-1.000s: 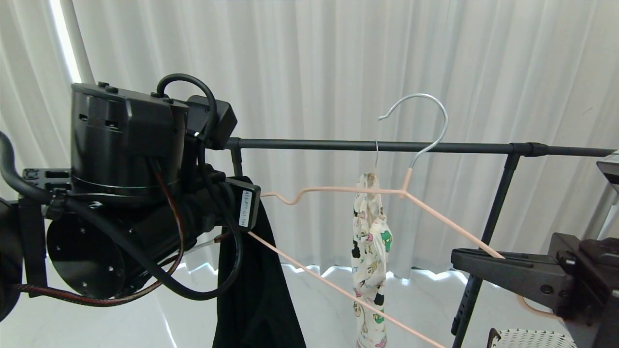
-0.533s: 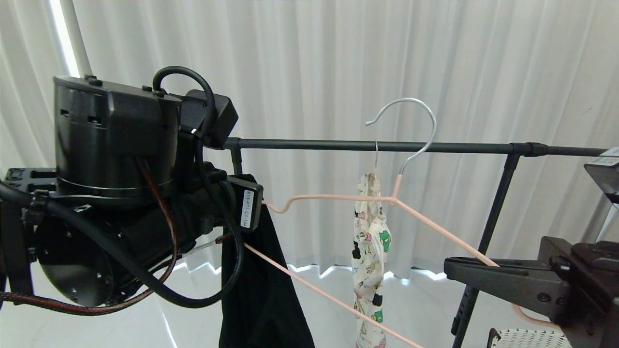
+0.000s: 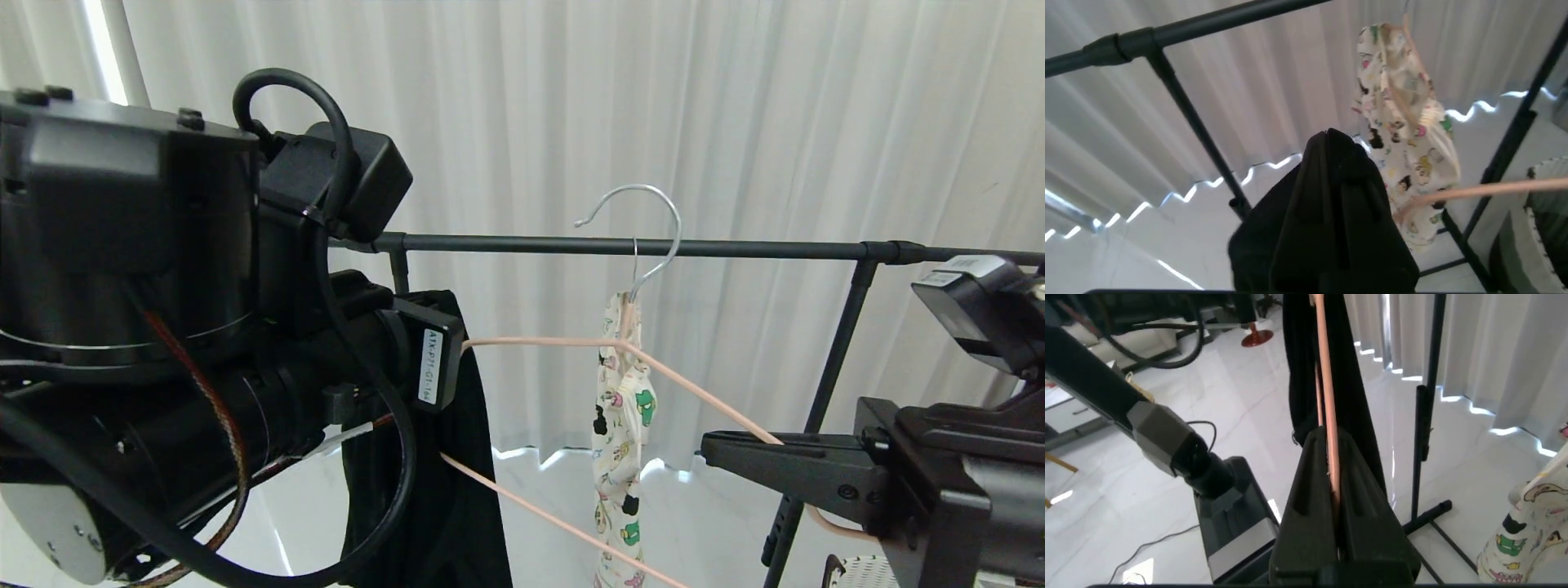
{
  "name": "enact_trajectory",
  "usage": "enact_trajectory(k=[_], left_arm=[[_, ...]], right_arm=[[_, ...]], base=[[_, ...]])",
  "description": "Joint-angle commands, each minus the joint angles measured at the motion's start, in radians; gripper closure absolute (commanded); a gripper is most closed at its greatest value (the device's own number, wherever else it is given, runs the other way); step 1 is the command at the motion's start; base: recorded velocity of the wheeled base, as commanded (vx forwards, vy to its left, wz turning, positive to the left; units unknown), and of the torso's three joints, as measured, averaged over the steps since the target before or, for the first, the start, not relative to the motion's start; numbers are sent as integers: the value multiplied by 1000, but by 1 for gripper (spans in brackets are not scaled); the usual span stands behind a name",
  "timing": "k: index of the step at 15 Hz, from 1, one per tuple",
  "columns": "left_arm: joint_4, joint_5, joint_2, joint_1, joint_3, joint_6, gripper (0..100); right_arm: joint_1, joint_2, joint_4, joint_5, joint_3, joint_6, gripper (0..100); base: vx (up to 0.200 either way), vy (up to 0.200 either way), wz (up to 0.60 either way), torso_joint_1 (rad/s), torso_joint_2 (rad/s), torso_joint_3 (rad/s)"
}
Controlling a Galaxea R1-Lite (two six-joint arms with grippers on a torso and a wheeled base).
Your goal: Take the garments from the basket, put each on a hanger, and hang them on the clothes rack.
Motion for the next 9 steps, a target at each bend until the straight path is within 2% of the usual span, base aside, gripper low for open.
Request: enact_trajectory(k=[1,5,9], left_arm=[[-1,1,6,-21,-31,0,100],[-1,2,57,-74,-101,0,100],[-1,2,88,-122,-141,0,100]], right_arm=[[16,29,0,0,0,1,100],[36,73,-49,-7,-1,-1,100],[94,150,-106,-86,-26,-1,100]], base=[[0,0,0,0,0,0],[0,0,0,0,0,0],[0,0,0,0,0,0]])
